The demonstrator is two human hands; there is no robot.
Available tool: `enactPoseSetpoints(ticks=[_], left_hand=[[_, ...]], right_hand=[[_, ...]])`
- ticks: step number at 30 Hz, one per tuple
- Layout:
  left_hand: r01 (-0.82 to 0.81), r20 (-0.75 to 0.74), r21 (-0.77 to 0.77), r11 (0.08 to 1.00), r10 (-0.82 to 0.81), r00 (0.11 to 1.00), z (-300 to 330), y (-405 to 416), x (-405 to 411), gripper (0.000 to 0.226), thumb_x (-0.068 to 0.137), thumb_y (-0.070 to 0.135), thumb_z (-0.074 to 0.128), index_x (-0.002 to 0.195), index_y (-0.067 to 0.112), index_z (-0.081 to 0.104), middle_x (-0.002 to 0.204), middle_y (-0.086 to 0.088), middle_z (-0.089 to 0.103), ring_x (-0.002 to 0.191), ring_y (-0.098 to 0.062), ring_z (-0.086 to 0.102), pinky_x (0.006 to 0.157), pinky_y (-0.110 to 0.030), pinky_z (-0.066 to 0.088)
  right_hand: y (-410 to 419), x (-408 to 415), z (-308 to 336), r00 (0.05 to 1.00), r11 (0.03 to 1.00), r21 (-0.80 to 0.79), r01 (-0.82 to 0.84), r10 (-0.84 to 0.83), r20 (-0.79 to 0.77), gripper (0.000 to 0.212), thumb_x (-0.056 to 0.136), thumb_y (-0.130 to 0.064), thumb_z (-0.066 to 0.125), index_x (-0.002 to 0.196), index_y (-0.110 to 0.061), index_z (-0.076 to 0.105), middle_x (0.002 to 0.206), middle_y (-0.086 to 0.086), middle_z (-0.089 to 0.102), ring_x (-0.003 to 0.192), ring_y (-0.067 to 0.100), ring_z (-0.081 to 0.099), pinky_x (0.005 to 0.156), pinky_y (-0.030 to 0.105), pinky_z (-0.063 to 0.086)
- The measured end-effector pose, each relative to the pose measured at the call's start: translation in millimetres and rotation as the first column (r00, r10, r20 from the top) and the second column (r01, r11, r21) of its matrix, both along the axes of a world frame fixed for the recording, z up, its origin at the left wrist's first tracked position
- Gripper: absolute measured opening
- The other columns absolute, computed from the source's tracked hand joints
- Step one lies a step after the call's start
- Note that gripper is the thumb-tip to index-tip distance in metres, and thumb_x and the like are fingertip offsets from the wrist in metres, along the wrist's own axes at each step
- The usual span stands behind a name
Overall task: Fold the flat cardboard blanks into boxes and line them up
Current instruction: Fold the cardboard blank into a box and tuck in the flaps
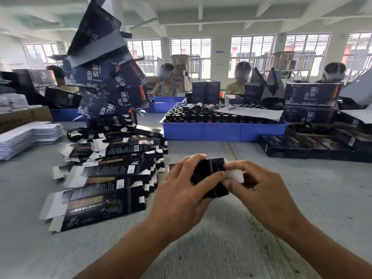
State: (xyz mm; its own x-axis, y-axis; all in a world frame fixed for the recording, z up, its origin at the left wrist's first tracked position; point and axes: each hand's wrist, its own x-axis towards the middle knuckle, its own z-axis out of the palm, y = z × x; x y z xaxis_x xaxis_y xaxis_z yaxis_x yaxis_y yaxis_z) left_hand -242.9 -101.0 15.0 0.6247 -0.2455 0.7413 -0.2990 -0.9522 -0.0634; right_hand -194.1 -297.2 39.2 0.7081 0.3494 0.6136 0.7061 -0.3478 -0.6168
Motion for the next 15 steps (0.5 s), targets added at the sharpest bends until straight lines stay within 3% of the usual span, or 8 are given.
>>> enactPoseSetpoints(ticks=[3,8,12,15], left_hand=[[-0.011,0.012,0.018,1.000,0.011,1.000,-1.7,-1.4,-0.1,0.057,0.085,0.039,0.069,0.138,0.038,0.047,0.144,-0.011,0.044,0.128,-0.032,0.050,0.088,-0.054,0.056],[0.023,0.044,-0.044,0.999,-0.021,0.999,-3.3,1.0,3.5,0.062,0.085,0.040,0.070,0.141,0.036,0.045,0.146,-0.009,0.041,0.125,-0.032,0.051,0.083,-0.052,0.058],[0.037,0.059,-0.148,0.988,-0.028,0.998,-4.8,1.4,3.6,0.094,0.080,0.040,0.077,0.156,0.030,0.023,0.147,-0.002,0.040,0.130,-0.024,0.048,0.095,-0.044,0.054],[0.020,0.051,-0.192,0.981,-0.010,0.999,-4.0,-1.3,2.4,0.103,0.078,0.038,0.080,0.158,0.022,0.018,0.146,0.002,0.038,0.130,-0.020,0.046,0.100,-0.036,0.047]], right_hand=[[3.6,-4.0,-3.1,0.999,0.998,0.043,0.041,-0.041,-0.011,0.039,0.084,-0.034,0.075,0.119,-0.038,0.058,0.105,-0.022,0.064,0.085,-0.007,0.066,0.072,0.010,0.053],[6.5,-7.4,-4.4,0.998,0.994,0.110,-0.003,0.011,-0.067,0.029,0.085,-0.029,0.076,0.101,-0.040,0.055,0.099,-0.018,0.069,0.089,-0.005,0.066,0.071,0.009,0.051],[5.3,-10.4,-3.7,0.993,0.994,0.062,-0.085,0.090,-0.081,0.036,0.089,-0.010,0.072,0.115,-0.035,0.066,0.104,-0.019,0.070,0.097,-0.004,0.066,0.074,0.010,0.051],[5.7,-9.5,-2.5,0.981,0.985,0.137,-0.102,0.123,-0.152,0.027,0.092,-0.018,0.070,0.109,-0.039,0.069,0.097,-0.020,0.072,0.087,-0.003,0.068,0.069,0.011,0.051]])
